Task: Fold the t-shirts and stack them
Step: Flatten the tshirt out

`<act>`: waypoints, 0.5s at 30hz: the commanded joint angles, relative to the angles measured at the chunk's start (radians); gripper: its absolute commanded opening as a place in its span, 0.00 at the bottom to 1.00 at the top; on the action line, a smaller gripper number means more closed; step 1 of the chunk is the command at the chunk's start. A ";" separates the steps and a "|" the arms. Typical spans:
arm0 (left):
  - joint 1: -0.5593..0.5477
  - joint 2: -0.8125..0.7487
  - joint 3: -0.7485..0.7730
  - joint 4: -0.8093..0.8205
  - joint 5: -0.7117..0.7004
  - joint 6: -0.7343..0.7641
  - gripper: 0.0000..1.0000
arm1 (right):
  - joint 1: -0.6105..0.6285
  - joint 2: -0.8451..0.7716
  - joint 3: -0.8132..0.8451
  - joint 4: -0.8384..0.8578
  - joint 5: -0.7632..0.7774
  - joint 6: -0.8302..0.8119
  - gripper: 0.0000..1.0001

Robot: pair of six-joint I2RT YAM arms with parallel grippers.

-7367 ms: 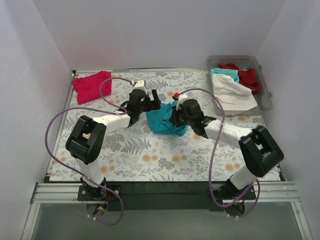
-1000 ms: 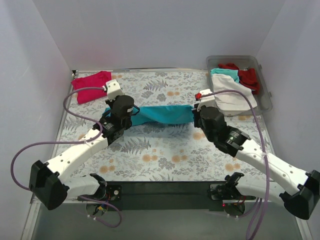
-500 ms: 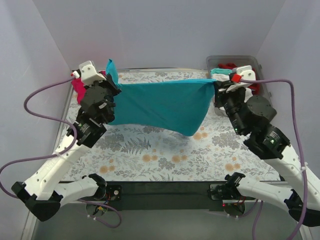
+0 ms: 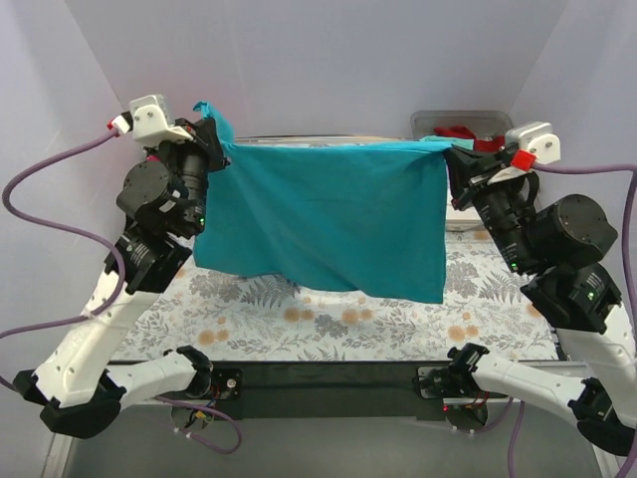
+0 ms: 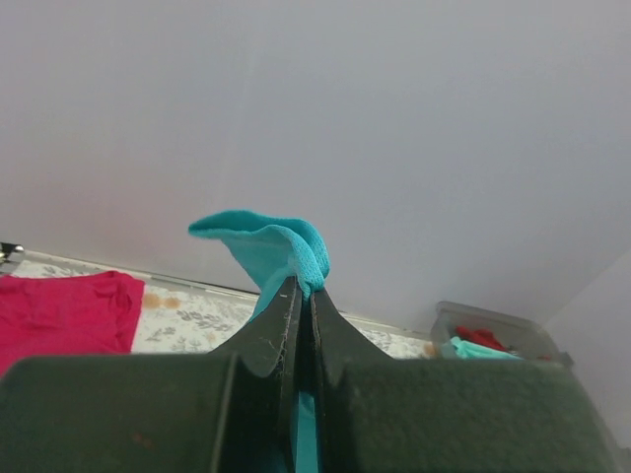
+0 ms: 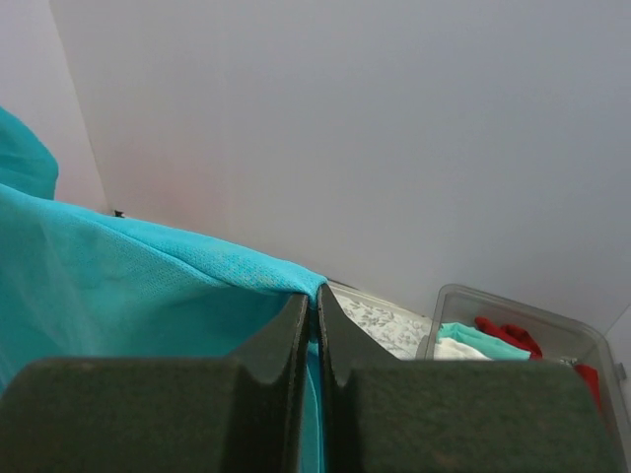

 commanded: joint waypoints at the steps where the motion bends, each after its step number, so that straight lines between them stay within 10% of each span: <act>1: -0.001 0.071 0.045 0.011 -0.047 0.094 0.00 | 0.005 0.046 -0.004 0.022 0.039 -0.037 0.01; 15: 0.002 0.243 0.104 0.266 -0.132 0.369 0.00 | -0.020 0.210 0.005 0.145 0.118 -0.100 0.01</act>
